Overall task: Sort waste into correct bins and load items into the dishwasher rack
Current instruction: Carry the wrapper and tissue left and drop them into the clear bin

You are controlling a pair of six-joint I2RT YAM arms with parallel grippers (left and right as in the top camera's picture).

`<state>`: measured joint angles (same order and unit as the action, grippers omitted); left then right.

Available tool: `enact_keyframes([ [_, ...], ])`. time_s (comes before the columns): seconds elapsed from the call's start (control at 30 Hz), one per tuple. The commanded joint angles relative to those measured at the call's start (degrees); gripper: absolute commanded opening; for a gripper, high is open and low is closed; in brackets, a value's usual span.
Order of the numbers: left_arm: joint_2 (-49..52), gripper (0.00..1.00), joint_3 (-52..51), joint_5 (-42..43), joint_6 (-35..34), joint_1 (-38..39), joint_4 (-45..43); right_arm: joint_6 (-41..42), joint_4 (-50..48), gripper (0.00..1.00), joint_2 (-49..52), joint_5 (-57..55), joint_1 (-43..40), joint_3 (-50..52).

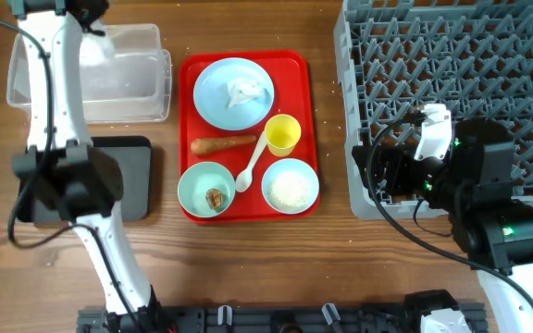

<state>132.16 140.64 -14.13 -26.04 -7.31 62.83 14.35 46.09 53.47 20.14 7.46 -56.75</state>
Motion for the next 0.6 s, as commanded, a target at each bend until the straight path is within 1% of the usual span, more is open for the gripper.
enact_keyframes([
  [0.0,5.6,1.0,0.0,-1.1,1.4,-0.5,0.4,0.9,-0.2,1.0,0.2,-0.1,0.1,-1.1],
  [0.1,6.4,1.0,0.0,-1.1,1.9,-0.5,2.1,0.9,-0.4,1.0,0.2,-0.1,0.1,-1.1],
  [0.17,5.3,1.0,0.1,0.6,3.3,-0.3,2.1,0.9,-0.5,1.0,0.2,-0.1,0.1,-1.1],
  [0.23,2.3,1.0,0.8,5.3,6.8,0.1,2.1,0.8,-0.7,1.0,0.2,-0.2,0.1,-1.1],
  [0.33,-3.8,1.0,0.9,10.3,7.7,2.1,3.9,0.8,-0.7,1.0,0.2,-0.2,0.1,-1.1],
  [0.43,-7.9,1.0,0.9,12.6,7.7,5.9,7.3,0.8,-0.8,1.0,0.4,-0.1,0.1,-1.1],
  [0.57,-6.7,1.0,0.7,12.6,7.9,13.6,11.2,0.9,-0.9,1.0,0.4,-0.1,0.1,-1.1],
])
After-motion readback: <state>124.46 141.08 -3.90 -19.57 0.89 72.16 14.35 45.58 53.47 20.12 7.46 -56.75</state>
